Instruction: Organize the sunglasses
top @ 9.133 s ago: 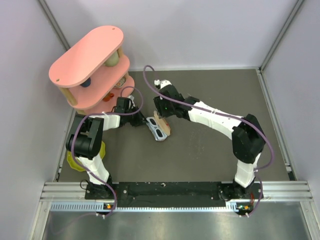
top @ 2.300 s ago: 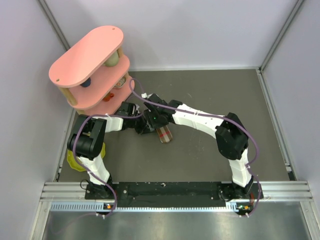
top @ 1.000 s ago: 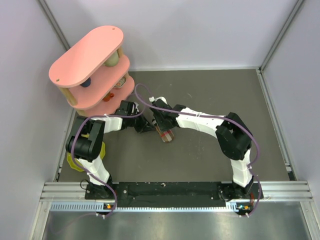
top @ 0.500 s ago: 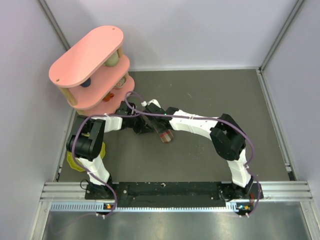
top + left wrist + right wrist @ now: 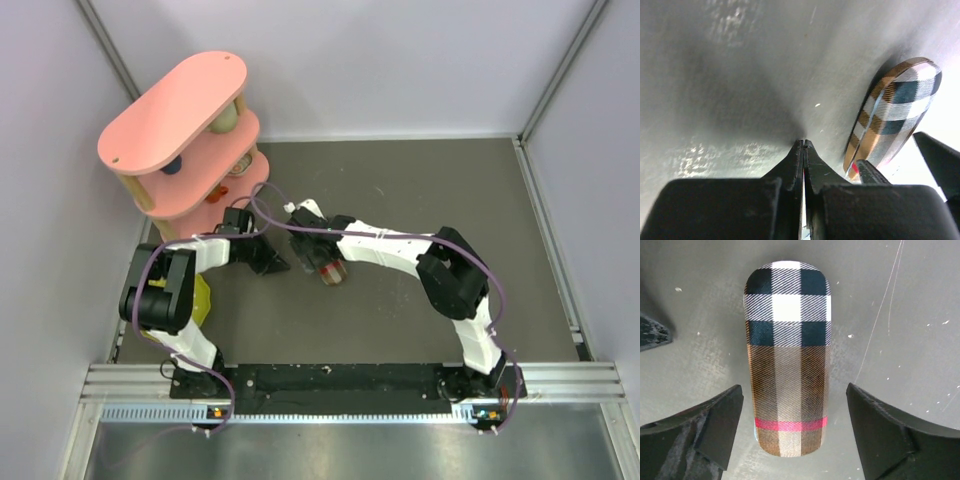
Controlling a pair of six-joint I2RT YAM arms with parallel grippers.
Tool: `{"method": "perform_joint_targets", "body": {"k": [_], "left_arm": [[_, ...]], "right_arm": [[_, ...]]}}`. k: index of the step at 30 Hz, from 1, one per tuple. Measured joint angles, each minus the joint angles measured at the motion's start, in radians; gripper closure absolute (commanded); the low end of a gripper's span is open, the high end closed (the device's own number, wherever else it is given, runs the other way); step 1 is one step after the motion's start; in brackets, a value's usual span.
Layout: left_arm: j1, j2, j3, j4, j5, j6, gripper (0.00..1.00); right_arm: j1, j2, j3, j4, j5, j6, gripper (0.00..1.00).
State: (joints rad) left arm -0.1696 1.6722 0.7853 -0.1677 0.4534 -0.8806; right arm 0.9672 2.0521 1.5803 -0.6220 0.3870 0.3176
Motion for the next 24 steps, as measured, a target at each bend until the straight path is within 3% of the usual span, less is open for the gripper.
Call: {"method": "perform_joint_targets", "body": {"k": [9, 12, 16, 19, 24], "left_arm": [[0.044, -0.043, -0.04, -0.023, 0.002, 0.026, 1.0], [0.058, -0.058, -0.048, -0.032, 0.002, 0.038, 1.0], [0.076, -0.087, -0.056, -0.045, 0.001, 0.051, 1.0], [0.082, -0.095, -0.058, -0.05, 0.002, 0.064, 1.0], [0.083, -0.101, -0.06, -0.061, 0.009, 0.085, 0.97]], "right_arm": [[-0.022, 0.005, 0.0, 0.001, -0.067, -0.011, 0.13], [-0.031, 0.018, 0.0, 0.004, -0.098, -0.022, 0.2], [-0.039, 0.042, -0.001, 0.005, -0.117, -0.027, 0.47], [-0.05, 0.047, -0.002, 0.007, -0.123, -0.017, 0.6], [-0.105, 0.023, -0.044, 0.048, -0.126, 0.044, 0.63]]}}
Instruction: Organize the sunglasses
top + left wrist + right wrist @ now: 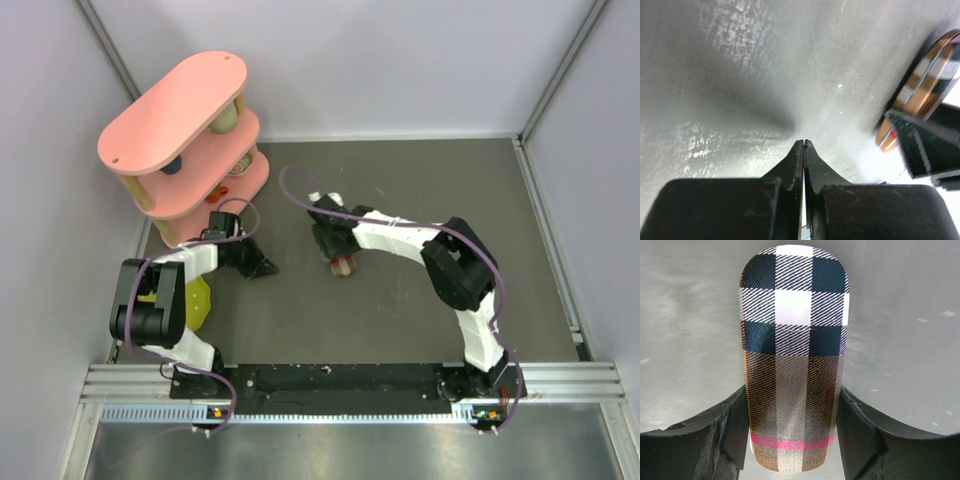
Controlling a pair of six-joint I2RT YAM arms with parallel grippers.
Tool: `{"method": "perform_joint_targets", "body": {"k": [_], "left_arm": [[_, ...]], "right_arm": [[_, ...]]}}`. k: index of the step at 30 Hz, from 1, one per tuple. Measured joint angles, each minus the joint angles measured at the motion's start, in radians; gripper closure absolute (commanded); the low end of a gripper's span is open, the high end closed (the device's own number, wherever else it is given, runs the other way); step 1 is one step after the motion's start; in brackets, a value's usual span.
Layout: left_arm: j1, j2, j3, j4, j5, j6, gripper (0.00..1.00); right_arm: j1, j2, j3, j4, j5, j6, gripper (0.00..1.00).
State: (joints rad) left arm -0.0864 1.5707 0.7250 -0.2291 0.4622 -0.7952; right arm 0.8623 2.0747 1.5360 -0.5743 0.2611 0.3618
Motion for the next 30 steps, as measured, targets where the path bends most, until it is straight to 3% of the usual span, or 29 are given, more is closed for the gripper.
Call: {"method": "perform_joint_targets", "body": {"k": [6, 10, 12, 15, 18, 23, 27, 30], "left_arm": [[0.0, -0.035, -0.002, -0.011, 0.011, 0.032, 0.9], [0.0, -0.042, -0.002, -0.012, 0.017, 0.047, 0.79], [0.0, -0.042, -0.001, -0.015, 0.02, 0.055, 0.68], [0.0, -0.042, 0.001, -0.021, 0.021, 0.07, 0.47], [0.0, -0.051, 0.007, -0.03, 0.023, 0.082, 0.37], [-0.006, -0.121, 0.032, -0.05, 0.02, 0.114, 0.32], [-0.014, -0.187, 0.073, -0.082, 0.015, 0.154, 0.3], [-0.018, -0.241, 0.121, -0.125, 0.01, 0.203, 0.21]], "right_arm": [[-0.172, -0.08, -0.118, 0.02, 0.039, 0.078, 0.54], [-0.26, -0.084, -0.124, 0.013, 0.097, 0.088, 0.3], [-0.272, -0.081, -0.124, 0.008, 0.129, 0.085, 0.22], [-0.269, -0.073, -0.116, 0.008, 0.157, 0.083, 0.01], [-0.267, -0.072, -0.113, 0.009, 0.171, 0.075, 0.01], [-0.267, -0.098, -0.115, -0.005, 0.175, 0.068, 0.01], [-0.267, -0.227, -0.132, -0.023, 0.174, 0.07, 0.01], [-0.272, -0.393, -0.178, -0.023, 0.169, 0.083, 0.01]]}}
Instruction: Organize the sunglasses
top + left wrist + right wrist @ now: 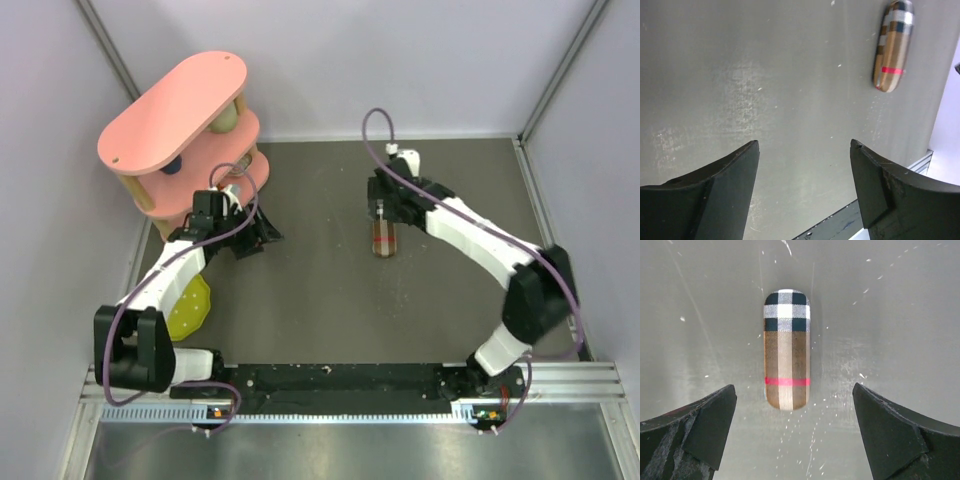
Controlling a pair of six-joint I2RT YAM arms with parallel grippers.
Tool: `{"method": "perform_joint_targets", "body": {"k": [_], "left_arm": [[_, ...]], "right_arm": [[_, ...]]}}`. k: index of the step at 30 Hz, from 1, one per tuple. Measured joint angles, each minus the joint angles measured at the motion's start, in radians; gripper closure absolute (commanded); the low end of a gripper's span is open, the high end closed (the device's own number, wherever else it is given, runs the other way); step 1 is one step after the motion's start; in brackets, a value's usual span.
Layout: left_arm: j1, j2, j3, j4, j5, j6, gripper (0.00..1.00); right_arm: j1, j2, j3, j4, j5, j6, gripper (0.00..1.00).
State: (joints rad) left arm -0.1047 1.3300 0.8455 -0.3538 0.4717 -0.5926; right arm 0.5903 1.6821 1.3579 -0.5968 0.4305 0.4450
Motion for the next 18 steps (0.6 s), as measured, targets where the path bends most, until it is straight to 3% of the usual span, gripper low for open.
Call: {"method": "perform_joint_targets", "body": {"k": [7, 8, 9, 13, 18], "left_arm": [[-0.005, -0.162, 0.07, -0.077, -0.032, 0.129, 0.14], [-0.006, -0.197, 0.071, -0.084, -0.039, 0.146, 0.03], [-0.006, -0.232, 0.071, -0.089, -0.046, 0.163, 0.01], [-0.006, -0.362, 0.074, -0.096, -0.068, 0.223, 0.01], [-0.006, -0.434, 0.086, -0.096, -0.11, 0.26, 0.01]], "right_arm": [[-0.006, -0.39, -0.192, -0.007, -0.004, 0.051, 0.01], [-0.007, -0.439, -0.224, -0.014, -0.002, 0.059, 0.01], [-0.007, -0.476, -0.251, -0.021, 0.0, 0.067, 0.01], [-0.01, -0.669, -0.359, -0.072, 0.025, 0.116, 0.01], [-0.011, -0.896, -0.381, -0.1, 0.062, 0.153, 0.01]]}}
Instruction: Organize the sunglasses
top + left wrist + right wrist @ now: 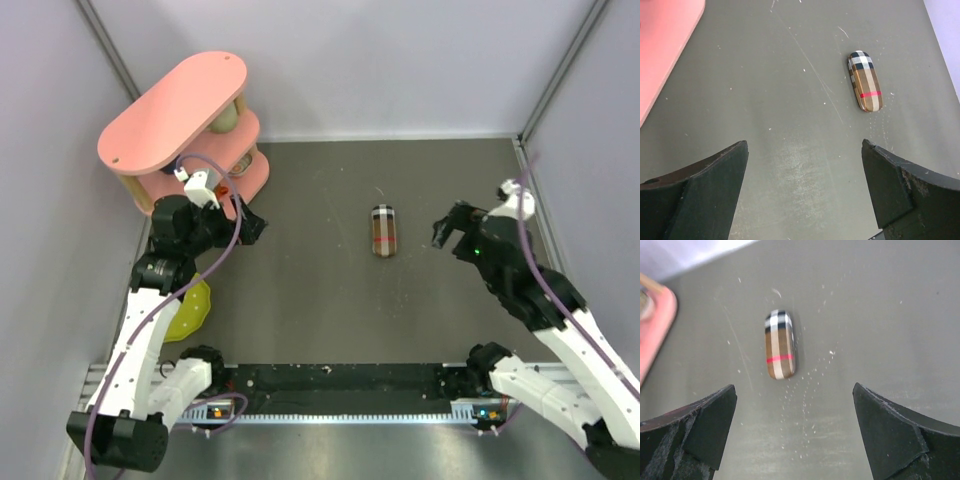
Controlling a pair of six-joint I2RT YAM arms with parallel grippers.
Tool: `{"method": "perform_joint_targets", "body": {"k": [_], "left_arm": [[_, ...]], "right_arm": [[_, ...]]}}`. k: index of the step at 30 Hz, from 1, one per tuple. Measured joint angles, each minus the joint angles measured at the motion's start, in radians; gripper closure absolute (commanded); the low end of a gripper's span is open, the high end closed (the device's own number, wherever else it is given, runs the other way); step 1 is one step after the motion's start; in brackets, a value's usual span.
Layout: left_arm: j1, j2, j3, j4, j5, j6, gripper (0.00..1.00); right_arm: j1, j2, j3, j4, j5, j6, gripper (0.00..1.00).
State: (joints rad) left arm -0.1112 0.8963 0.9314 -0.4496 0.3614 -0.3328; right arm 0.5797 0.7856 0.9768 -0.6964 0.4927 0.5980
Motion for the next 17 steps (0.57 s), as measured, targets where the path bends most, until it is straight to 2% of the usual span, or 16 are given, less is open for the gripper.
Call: {"method": "perform_joint_targets", "body": {"k": [4, 17], "left_arm": [[0.0, -0.006, 0.0, -0.001, -0.019, 0.01, 0.01], [-0.001, -0.006, 0.0, -0.002, -0.019, 0.013, 0.01]], "right_arm": [[0.0, -0.1, 0.029, -0.003, 0.043, -0.002, 0.01], [0.0, -0.095, 0.053, -0.002, 0.059, 0.002, 0.01]]}}
